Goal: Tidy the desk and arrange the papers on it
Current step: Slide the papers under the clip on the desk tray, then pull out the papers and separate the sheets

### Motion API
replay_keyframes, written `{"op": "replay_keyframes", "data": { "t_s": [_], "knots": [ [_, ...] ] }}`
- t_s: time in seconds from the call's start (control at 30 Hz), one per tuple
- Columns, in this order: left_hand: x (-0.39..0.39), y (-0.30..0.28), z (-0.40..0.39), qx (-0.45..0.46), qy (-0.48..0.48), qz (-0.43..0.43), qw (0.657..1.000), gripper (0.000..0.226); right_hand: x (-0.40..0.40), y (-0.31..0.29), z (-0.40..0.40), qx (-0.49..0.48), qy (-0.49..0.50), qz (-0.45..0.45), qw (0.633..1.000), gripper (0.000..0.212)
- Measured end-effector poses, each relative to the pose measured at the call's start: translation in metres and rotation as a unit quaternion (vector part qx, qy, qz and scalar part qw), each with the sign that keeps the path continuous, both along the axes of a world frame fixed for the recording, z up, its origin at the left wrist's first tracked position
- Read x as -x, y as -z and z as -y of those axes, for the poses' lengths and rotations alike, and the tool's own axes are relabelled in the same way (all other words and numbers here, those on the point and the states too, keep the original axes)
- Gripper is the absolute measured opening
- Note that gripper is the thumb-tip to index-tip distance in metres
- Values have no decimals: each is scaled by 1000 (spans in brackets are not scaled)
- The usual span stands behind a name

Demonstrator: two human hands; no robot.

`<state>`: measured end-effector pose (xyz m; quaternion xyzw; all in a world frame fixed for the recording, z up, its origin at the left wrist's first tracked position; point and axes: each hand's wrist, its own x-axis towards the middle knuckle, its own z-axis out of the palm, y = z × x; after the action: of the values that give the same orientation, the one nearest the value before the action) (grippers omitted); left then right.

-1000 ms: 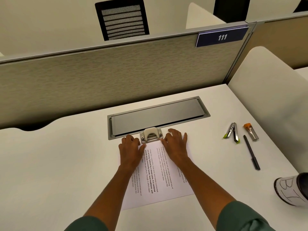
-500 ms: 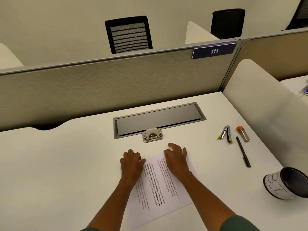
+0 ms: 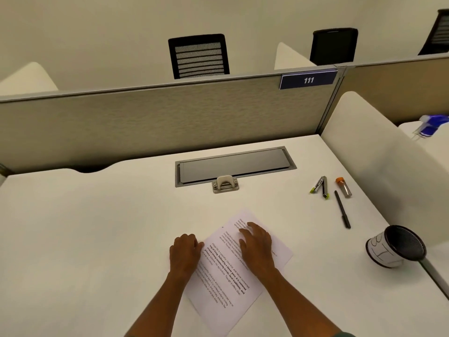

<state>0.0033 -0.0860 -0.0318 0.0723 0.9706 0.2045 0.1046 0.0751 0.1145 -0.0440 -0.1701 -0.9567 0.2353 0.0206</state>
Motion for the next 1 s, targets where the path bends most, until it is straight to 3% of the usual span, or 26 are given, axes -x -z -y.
{"op": "replay_keyframes", "data": {
  "t_s": [0.17,0.47,0.6,0.73,1.0],
  "knots": [
    [-15,-4,21,-55,-34,47,997,32,-27,3,13,3,56,-49,997,27],
    [-23,-10,53,-94,-3,142,985,32,-73,3,40,14,192,-43,980,31],
    [-30,-16,63,-157,21,205,966,23,-94,4,57,71,243,-41,967,33],
    [-41,-19,73,-216,-19,257,942,19,-112,1,72,100,285,-50,952,33],
    [-48,-11,110,-299,-33,300,905,20,-131,-6,88,180,335,-69,922,39]
  ]
}}
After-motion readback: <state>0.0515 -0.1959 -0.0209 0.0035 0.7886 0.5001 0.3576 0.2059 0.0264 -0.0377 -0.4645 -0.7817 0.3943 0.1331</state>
